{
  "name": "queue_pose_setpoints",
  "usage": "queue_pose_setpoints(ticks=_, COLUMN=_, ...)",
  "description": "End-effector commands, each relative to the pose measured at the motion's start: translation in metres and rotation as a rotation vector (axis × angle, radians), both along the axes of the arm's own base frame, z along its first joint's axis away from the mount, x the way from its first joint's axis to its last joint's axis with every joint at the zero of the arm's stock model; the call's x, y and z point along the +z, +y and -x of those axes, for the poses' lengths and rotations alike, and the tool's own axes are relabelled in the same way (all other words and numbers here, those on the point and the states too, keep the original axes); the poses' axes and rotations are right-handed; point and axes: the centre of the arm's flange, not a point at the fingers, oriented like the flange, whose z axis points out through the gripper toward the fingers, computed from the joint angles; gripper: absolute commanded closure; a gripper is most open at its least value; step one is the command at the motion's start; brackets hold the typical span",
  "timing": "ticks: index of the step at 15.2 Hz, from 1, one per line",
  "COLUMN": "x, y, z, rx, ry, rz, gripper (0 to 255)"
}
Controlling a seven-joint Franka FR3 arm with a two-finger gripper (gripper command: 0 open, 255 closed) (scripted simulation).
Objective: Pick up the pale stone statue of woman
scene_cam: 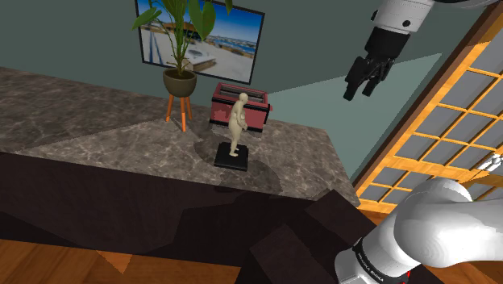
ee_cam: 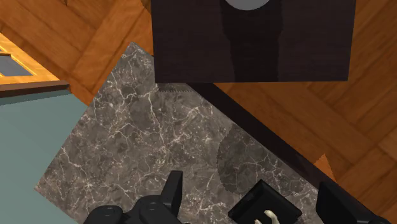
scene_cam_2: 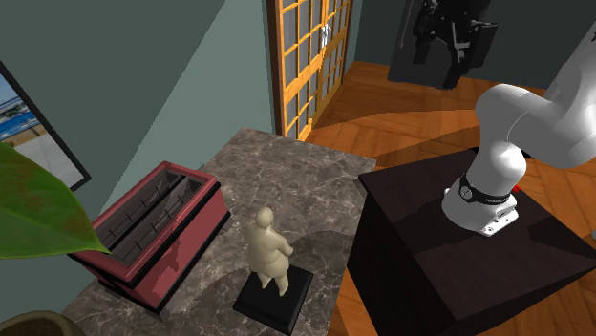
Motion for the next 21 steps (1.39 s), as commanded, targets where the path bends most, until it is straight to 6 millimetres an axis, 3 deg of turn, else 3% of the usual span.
queue_pose_setpoints(ticks=1, x=0.0, y=0.0, z=0.0, rx=0.0, ry=0.0, rz=0.0, gripper=0)
queue_pose_setpoints(ticks=21, x=-0.091, y=0.057, z=-0.235, rx=-0.083, ry=-0.018, rz=-0.094, gripper=0)
